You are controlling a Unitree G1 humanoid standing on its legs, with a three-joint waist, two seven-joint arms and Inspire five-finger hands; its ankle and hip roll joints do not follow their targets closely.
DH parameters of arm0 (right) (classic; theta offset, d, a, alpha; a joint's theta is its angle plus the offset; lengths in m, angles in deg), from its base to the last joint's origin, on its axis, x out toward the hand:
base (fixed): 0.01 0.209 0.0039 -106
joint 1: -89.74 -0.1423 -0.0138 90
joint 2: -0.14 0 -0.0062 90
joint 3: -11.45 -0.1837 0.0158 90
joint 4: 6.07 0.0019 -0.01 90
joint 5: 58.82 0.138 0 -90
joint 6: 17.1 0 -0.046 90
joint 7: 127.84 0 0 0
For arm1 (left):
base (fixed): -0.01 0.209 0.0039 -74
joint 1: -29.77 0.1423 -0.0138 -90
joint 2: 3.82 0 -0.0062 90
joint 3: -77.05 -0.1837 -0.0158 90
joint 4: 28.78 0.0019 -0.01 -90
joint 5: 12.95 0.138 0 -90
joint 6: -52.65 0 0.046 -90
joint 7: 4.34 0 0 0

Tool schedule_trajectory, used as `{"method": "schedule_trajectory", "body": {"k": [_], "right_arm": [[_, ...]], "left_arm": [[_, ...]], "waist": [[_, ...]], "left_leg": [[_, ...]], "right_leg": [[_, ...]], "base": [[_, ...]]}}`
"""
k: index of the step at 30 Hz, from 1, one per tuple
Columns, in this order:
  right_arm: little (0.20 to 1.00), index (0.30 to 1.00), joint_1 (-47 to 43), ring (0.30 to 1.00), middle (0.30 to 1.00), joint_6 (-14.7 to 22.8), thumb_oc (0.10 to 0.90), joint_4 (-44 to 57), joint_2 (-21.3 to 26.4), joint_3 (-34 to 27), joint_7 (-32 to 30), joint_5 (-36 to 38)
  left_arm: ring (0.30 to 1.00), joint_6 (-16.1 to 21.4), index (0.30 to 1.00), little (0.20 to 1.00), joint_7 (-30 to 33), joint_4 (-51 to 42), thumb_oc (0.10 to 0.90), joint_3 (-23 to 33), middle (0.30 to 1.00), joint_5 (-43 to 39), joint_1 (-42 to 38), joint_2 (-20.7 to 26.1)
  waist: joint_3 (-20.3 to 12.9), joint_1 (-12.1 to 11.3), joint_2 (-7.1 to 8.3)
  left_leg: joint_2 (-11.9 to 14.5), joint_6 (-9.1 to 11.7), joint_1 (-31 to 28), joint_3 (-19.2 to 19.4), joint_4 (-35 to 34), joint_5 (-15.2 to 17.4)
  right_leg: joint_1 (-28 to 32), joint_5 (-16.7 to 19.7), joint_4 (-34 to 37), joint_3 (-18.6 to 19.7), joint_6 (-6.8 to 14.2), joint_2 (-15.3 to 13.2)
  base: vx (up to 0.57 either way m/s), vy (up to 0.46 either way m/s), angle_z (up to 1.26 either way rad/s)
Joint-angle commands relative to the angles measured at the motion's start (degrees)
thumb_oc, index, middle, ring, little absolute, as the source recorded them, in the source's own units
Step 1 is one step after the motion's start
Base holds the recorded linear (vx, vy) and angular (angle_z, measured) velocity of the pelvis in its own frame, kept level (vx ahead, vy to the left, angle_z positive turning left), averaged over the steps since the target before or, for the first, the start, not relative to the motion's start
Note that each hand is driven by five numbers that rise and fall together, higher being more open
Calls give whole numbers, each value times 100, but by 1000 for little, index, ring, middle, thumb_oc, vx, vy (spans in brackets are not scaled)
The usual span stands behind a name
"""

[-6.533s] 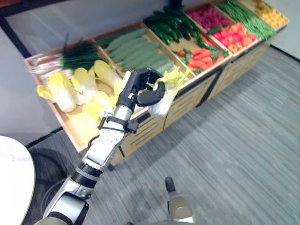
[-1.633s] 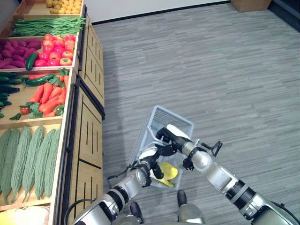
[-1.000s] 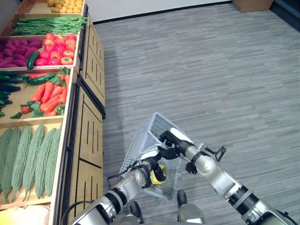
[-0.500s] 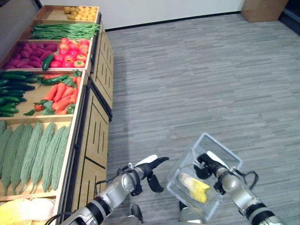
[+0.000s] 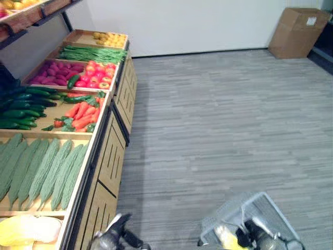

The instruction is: Get the vegetables into the basket

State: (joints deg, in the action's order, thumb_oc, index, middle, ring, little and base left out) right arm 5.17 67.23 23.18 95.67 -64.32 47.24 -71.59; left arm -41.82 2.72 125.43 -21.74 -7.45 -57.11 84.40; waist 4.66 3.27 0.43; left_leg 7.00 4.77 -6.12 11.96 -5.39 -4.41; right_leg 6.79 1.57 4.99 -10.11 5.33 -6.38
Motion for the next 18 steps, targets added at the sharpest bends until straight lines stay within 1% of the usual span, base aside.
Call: {"method": "schedule_trajectory", "body": {"k": [1,4,8,9,12,18], "right_arm": [[300,300,-356,300,300,273,400,175,18,156,-286,184],[300,300,-325,300,300,261,400,-220,-190,149,-325,347],[300,300,-247,300,300,260,400,-557,-388,96,-306,552],[300,300,-245,300,300,252,400,-756,-507,3,-302,756],[300,300,-238,300,300,236,400,-926,-550,-55,-279,885],[300,300,-291,300,300,260,400,-898,-537,15,-166,952]], "left_arm": [[1000,-20,1000,1000,650,409,900,-28,1000,-39,-472,207],[1000,-70,1000,1000,757,786,900,270,1000,-210,-394,208],[1000,-20,1000,1000,731,830,900,402,1000,-473,-318,74],[1000,14,1000,1000,661,840,900,403,1000,-673,-322,-48],[1000,27,1000,1000,557,814,900,253,1000,-641,-363,-143],[1000,46,1000,1000,396,697,900,-11,1000,-428,-401,-155]], "waist": [[239,-75,106],[227,-83,119],[221,-96,106],[230,-99,97],[231,-105,93],[240,-102,85]], "left_leg": [[264,363,-191,17,39,114],[247,361,-178,29,39,121],[201,334,-180,27,39,155],[164,308,-170,-3,39,172],[121,290,-163,-18,39,193],[97,277,-150,-35,39,204]], "right_leg": [[55,-167,-231,-148,400,-336],[38,-162,-240,-132,399,-339],[55,-142,-215,-130,411,-369],[58,-131,-203,-143,427,-400],[83,-120,-184,-192,439,-428],[91,-93,-146,-185,448,-447]], "base": [[-7,23,6],[0,23,-2],[8,51,-1],[6,69,-1],[4,33,1],[-1,10,2]]}}
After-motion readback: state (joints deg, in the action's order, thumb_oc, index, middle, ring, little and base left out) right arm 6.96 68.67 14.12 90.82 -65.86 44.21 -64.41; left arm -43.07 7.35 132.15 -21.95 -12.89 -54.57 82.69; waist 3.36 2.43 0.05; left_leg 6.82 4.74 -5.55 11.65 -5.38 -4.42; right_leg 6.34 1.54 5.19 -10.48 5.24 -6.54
